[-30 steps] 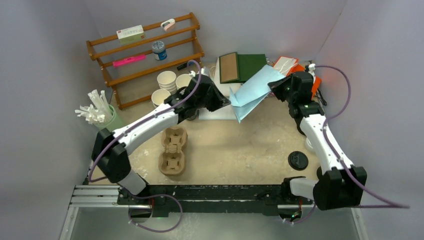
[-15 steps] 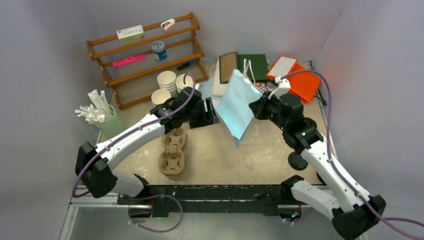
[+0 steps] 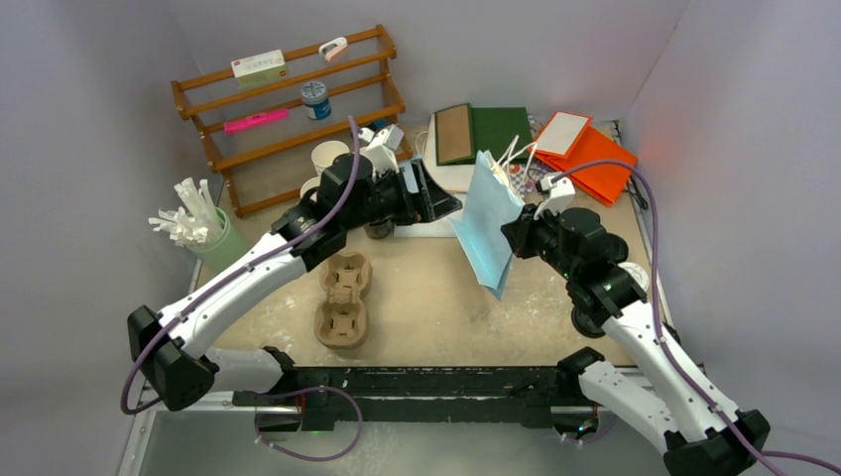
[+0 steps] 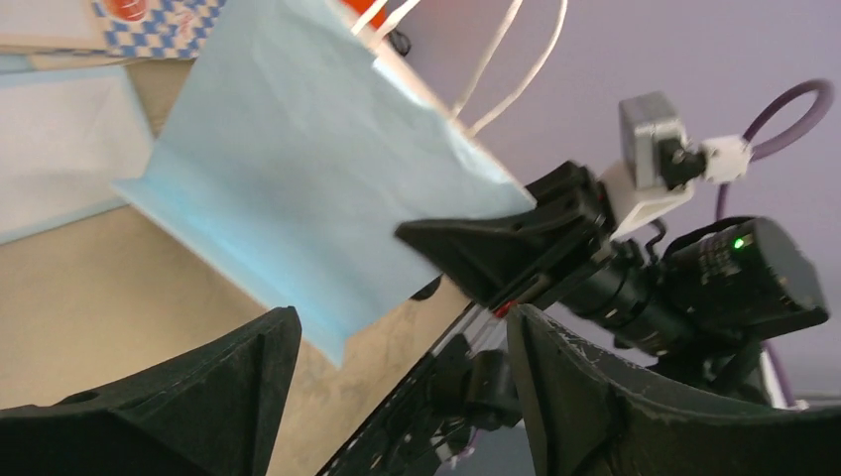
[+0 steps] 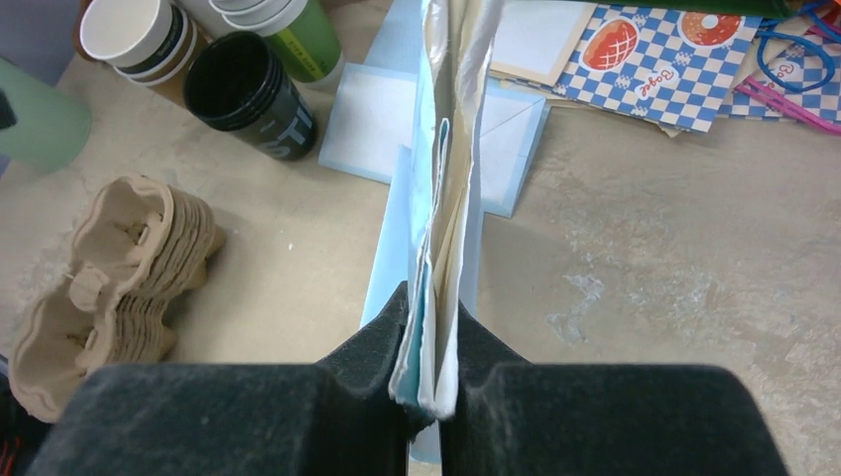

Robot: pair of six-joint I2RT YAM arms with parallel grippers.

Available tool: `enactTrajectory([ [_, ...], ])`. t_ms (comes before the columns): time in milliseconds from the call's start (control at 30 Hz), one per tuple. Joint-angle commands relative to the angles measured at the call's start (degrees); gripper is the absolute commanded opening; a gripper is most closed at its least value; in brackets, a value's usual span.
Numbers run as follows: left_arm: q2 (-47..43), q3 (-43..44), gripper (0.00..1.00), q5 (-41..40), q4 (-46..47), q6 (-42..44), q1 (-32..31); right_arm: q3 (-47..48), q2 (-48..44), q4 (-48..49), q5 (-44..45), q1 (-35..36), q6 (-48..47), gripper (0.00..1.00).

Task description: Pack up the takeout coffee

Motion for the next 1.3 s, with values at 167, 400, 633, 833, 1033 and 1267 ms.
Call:
enactTrajectory([
  [167,10.53,7.01,0.66,3.94,21.25,-10.54,0.18,-0.3,0.23,-0.47,-3.72,0.4,-5.07,0.12],
  [400,18.52,17.57,0.71,2.28,20.06,-8.4,-0.21,0.59,0.81,-1.4,-4.41,0.5,-6.86,0.11],
  [633,23.29,22.09,0.67,3.35,20.4,-7.34,-0.22,0.19,1.04,-0.85,-5.09,0.54,-6.2,0.11],
  [833,26.09,24.68,0.58,3.61,18.9,-7.46,-0.22,0.34,1.4,-0.64,-5.26,0.55,-6.11,0.11],
  [1033,28.69,27.6,0.3,5.22,17.4,-6.56,-0.08,-0.16,1.24,0.0,-5.57,0.55,-5.98,0.15],
  [1267,26.65,26.62,0.0,8.02,16.38,-2.97,2.42,4.53,1.96,-1.86,-5.04,0.49,-3.91,0.75],
])
